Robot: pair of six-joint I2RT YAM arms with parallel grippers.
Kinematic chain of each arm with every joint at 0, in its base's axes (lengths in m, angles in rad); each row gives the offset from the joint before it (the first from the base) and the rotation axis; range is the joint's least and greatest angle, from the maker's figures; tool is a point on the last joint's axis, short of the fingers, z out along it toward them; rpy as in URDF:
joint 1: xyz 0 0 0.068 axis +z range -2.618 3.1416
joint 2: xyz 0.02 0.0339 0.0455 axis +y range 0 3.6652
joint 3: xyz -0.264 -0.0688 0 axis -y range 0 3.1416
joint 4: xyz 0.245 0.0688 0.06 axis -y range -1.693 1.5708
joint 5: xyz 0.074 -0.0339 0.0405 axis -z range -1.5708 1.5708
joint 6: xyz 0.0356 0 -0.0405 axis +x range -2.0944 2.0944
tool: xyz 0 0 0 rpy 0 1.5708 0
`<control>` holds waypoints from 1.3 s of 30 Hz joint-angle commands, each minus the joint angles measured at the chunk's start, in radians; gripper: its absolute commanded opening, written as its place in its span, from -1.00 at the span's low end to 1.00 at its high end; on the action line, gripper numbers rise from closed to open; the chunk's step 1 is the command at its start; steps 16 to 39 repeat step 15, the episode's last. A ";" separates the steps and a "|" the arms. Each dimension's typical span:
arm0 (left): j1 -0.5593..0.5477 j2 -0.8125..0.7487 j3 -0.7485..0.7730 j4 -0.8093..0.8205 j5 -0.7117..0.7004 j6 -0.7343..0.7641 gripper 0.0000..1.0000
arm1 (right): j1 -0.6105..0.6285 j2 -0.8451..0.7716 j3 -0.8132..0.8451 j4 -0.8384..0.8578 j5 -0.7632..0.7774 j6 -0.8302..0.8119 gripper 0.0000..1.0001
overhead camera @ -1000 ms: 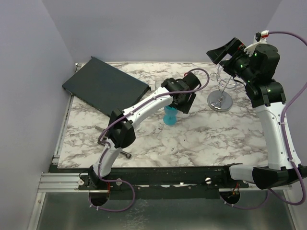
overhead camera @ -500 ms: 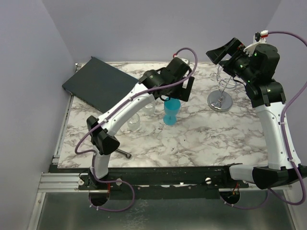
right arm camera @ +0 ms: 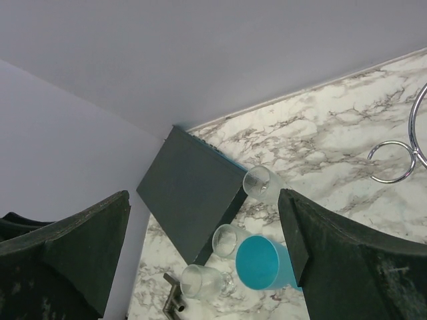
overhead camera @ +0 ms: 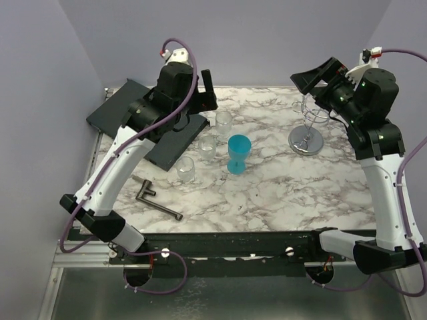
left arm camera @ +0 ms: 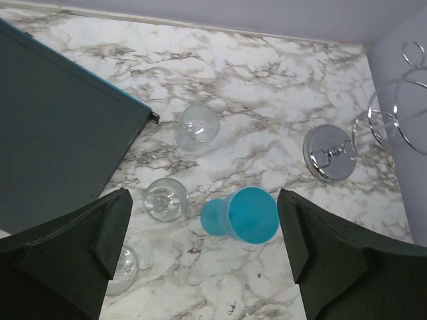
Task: Take the wine glass off the wine glass rack
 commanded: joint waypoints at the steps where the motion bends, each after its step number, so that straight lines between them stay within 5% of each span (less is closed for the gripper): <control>1: 0.072 -0.101 -0.148 0.102 -0.064 -0.021 0.97 | -0.003 -0.035 -0.037 0.004 -0.026 -0.017 0.99; 39: 0.131 -0.152 -0.239 0.136 0.007 -0.023 0.97 | -0.003 -0.061 -0.079 0.000 -0.011 -0.027 0.99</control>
